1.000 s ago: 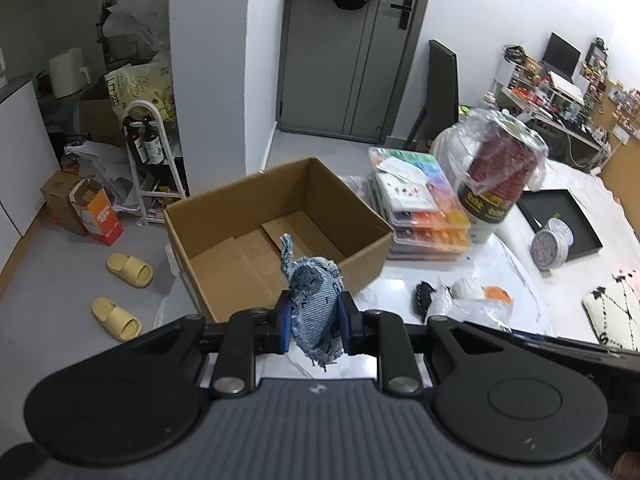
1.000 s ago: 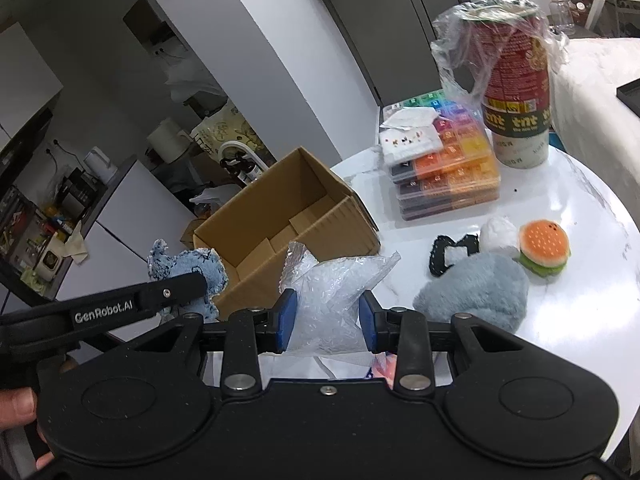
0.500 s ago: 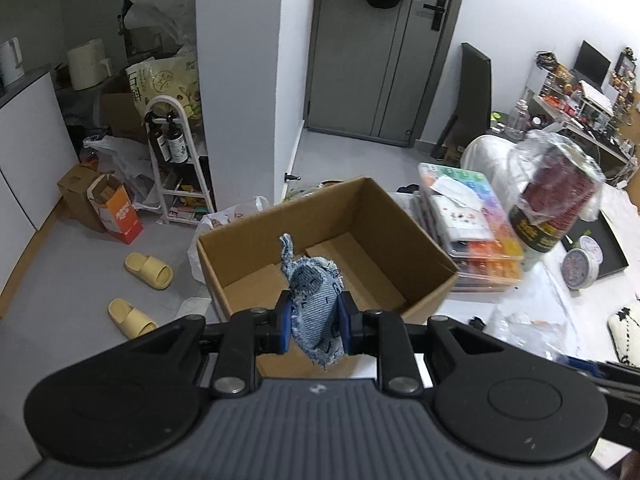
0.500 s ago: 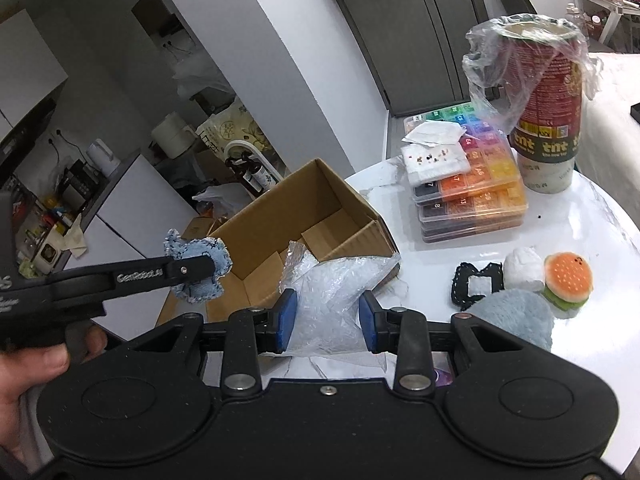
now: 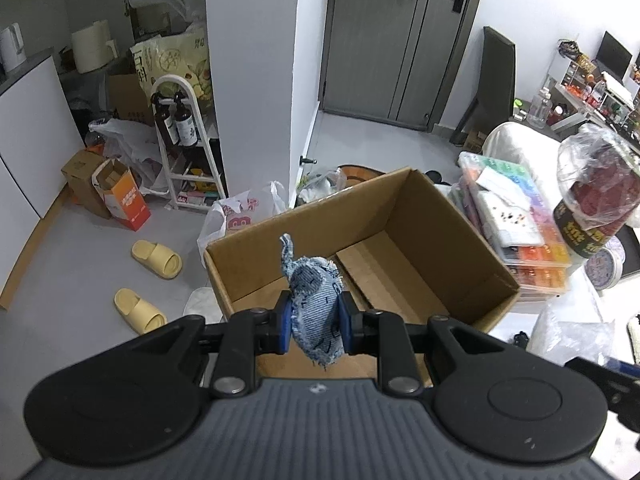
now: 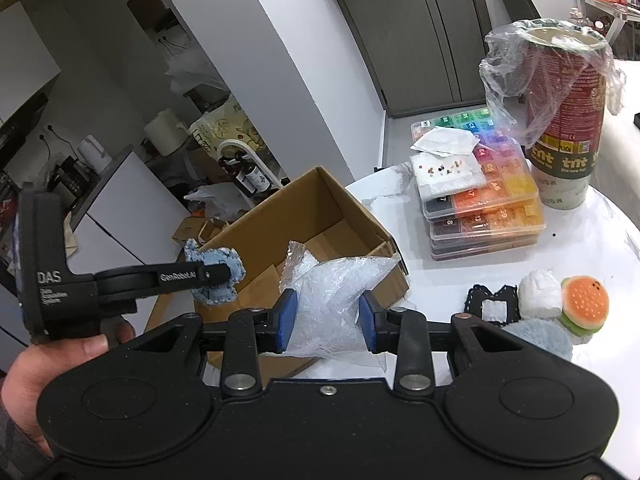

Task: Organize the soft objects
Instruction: 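Open the left gripper to drop the denim plush while the right gripper releases the bag into the box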

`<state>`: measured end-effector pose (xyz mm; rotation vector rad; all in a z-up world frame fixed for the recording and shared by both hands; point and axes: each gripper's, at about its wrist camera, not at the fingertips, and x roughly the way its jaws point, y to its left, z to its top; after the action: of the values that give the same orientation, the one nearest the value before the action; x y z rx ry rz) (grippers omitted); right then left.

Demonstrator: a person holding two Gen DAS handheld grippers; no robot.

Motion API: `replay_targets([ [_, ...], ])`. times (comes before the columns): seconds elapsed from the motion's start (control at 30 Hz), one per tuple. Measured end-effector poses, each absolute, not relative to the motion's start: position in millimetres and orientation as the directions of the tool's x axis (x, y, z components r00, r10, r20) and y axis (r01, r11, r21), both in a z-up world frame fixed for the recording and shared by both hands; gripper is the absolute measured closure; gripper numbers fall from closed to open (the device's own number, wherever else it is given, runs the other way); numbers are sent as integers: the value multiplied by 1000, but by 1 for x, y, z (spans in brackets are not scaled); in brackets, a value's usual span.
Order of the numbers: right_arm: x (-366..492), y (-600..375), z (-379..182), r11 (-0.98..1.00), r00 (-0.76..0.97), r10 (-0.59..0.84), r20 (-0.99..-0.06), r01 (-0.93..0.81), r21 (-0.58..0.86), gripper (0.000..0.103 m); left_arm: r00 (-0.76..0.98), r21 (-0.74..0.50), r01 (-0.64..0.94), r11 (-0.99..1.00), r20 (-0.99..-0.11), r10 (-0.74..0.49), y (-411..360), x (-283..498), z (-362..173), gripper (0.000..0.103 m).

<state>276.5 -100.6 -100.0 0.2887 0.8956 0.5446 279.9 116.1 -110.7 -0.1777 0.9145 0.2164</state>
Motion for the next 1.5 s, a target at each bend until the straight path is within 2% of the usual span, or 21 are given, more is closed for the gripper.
replay_targets([
  [0.33, 281, -98, -100, 838, 513, 545, -663, -310, 449, 69, 571, -54, -264, 963, -814, 111, 120, 299, -126, 80],
  [0.43, 284, -96, -101, 840, 513, 542, -666, -309, 446, 69, 579, -62, -273, 960, -808, 113, 123, 302, -125, 76],
  [0.67, 292, -85, -100, 834, 508, 551, -661, -327, 444, 69, 588, -86, -303, 949, -801, 116, 129, 294, -116, 56],
  [1.07, 307, -57, -99, 809, 479, 587, -653, -378, 449, 69, 618, -128, -309, 943, -780, 97, 129, 264, -91, 49],
  [1.5, 320, -24, -107, 803, 432, 586, -686, -428, 416, 69, 602, -136, -384, 913, -787, 135, 146, 238, -89, 47],
])
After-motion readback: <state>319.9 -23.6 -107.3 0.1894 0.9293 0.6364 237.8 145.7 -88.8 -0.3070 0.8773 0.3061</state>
